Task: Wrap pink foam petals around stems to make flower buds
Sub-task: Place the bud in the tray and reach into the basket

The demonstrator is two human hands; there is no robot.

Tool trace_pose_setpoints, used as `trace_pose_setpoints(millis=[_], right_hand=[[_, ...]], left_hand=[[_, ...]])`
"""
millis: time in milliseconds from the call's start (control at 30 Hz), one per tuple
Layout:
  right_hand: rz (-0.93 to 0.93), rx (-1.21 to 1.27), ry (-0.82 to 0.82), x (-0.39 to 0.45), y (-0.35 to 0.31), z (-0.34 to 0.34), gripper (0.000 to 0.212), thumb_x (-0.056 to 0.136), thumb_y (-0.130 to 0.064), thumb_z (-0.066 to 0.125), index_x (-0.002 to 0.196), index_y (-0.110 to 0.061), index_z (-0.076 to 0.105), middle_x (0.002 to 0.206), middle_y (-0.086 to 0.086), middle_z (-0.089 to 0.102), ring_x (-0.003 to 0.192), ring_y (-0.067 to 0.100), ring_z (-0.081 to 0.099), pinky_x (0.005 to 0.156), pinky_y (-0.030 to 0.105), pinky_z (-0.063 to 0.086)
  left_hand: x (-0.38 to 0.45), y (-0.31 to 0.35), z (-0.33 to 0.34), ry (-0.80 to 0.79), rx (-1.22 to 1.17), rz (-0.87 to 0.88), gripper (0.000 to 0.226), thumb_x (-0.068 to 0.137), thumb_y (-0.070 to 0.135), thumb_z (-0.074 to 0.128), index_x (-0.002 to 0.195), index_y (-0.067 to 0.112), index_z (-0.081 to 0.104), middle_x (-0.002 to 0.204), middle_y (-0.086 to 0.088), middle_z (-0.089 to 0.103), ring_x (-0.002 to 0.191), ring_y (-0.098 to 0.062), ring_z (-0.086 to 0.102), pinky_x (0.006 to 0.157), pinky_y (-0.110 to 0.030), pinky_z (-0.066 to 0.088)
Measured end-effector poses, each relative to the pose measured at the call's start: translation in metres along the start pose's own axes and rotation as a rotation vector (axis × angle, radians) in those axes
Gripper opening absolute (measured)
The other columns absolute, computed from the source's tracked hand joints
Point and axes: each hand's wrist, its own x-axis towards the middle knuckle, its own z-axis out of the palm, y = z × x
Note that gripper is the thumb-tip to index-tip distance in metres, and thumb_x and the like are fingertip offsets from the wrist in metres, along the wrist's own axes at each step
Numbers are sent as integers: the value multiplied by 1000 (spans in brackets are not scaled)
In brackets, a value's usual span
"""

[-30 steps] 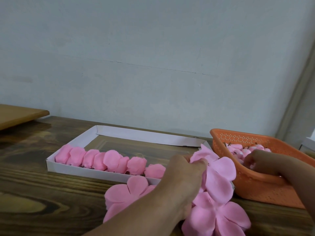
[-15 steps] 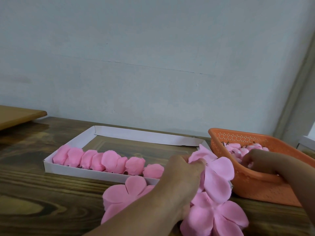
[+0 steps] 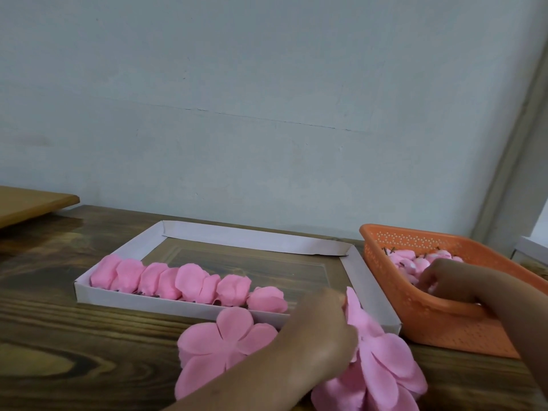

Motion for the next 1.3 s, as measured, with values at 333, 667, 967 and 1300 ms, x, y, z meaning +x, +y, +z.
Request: trace_pose_setpoints(millis=[333,667,967,1300], right_hand=[[6,183,-7,-20,-1,-18,23,83,-21,66,103,-31,68,100,2,67,78,19,67,72,29,56],[-62,246,297,-67,16,-29,15,72,-25,76,76,-36,67,72,-11,66,69,6,63,71,27,51],[-73,291,441,-110,29,-7,16,63,-61,63,77,-56,59,74,-24,64,61,-1,61,64,30,52],[-64,269,561,-128,28,1,29,57,-76,46,87,-75,46,66,-31,60,53,-3,58,50,28,50]], left_hand=[[-7,5,4,170,564,226,19,92,27,50,78,23,38,92,-4,58,89,-28,57,48,-21,16],[-21,20,-9,275,865,237,22,84,38,62,86,16,62,73,-3,60,64,-19,49,49,-24,6],[-25,21,-16,53,738,190,19,91,36,50,90,17,56,79,-2,52,86,-24,50,57,-26,25],[-18,17,-11,25,713,130,61,91,41,54,142,20,27,123,-7,58,112,-29,56,71,-31,34]])
